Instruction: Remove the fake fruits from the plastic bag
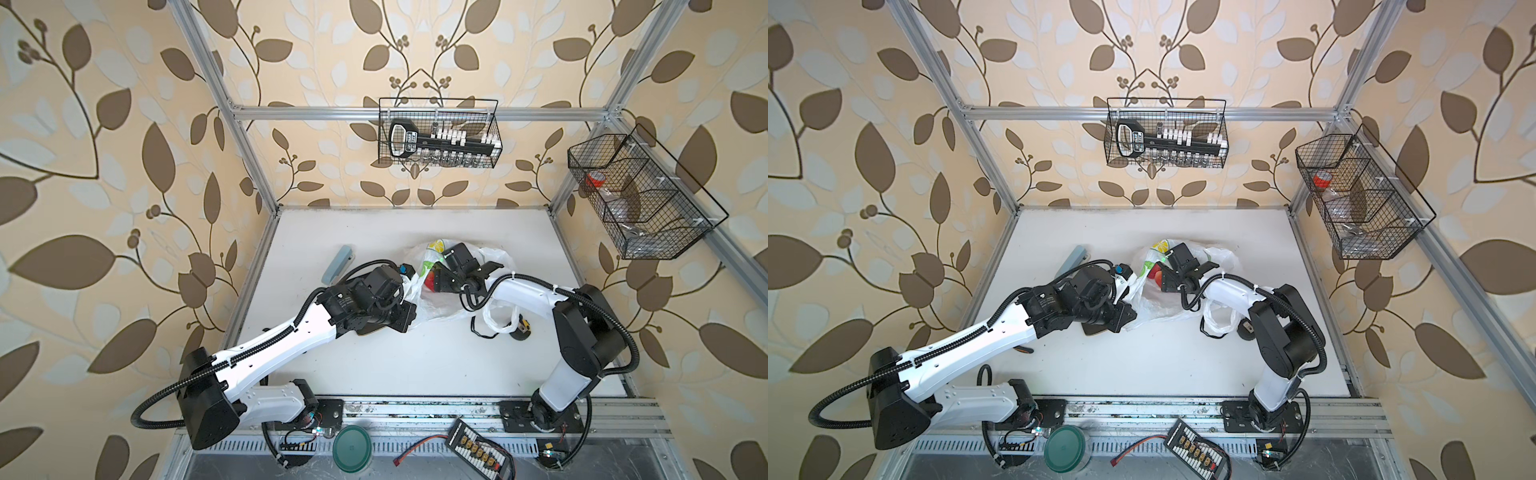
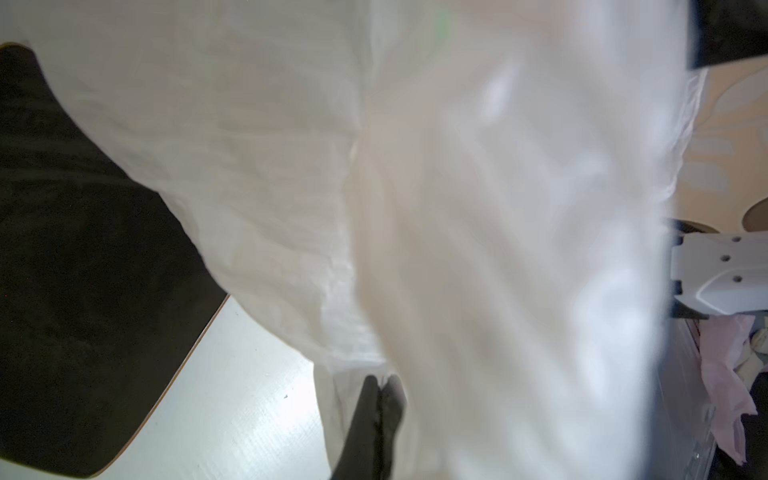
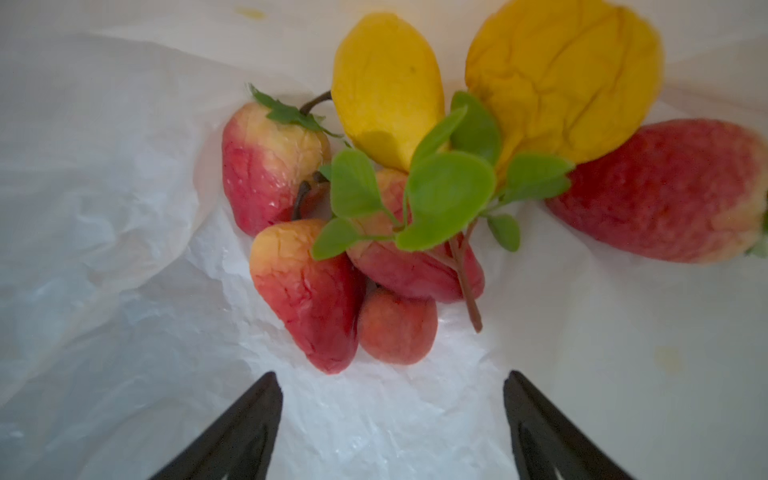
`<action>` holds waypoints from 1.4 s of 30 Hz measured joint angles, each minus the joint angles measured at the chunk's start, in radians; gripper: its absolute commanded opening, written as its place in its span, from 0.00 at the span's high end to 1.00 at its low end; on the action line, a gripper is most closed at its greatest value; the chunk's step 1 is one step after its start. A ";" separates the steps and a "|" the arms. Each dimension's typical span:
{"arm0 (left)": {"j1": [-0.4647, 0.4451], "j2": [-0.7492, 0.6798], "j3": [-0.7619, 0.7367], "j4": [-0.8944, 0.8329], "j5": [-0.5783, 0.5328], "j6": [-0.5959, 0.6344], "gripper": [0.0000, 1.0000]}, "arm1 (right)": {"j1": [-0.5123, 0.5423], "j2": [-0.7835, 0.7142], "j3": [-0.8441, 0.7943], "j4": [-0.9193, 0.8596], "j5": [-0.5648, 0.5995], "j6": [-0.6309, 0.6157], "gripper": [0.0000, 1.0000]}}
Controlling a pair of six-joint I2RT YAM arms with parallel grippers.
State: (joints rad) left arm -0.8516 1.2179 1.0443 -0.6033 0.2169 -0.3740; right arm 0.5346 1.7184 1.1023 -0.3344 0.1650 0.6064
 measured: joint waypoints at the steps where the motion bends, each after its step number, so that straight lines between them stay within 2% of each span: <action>1: 0.000 0.003 0.002 -0.008 0.008 0.006 1.00 | -0.003 0.002 0.002 0.006 0.003 0.012 0.14; 11: 0.000 0.011 0.020 -0.028 0.037 0.029 1.00 | -0.036 0.142 0.091 0.051 0.061 0.093 0.29; 13: 0.000 0.010 0.021 -0.027 0.037 0.029 1.00 | -0.038 0.166 0.108 0.056 0.062 0.095 0.29; 17: 0.000 0.013 0.021 -0.027 0.037 0.029 1.00 | -0.043 0.215 0.134 0.070 0.059 0.085 0.21; 20: 0.000 0.015 0.022 -0.027 0.036 0.029 1.00 | -0.051 0.241 0.138 0.080 0.055 0.063 0.22; 25: 0.000 0.015 0.023 -0.019 0.033 0.027 1.00 | -0.064 0.282 0.166 0.103 0.056 0.020 0.32; 28: 0.000 0.016 0.023 -0.016 0.021 0.020 1.00 | -0.071 0.292 0.175 0.111 0.053 -0.007 0.44; 30: 0.000 0.016 0.023 -0.014 0.005 0.006 1.00 | -0.074 0.292 0.175 0.113 0.045 -0.025 0.50; 35: 0.000 0.016 0.023 -0.013 -0.051 -0.032 1.00 | -0.075 0.269 0.159 0.126 0.007 -0.078 0.53; 42: 0.000 0.014 0.022 0.030 -0.147 -0.109 1.00 | -0.075 0.027 -0.002 0.147 -0.098 -0.209 0.54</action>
State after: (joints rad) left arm -0.8516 1.2324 1.0664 -0.5732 0.0696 -0.4831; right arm 0.4595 1.7458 1.1007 -0.1875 0.0673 0.3969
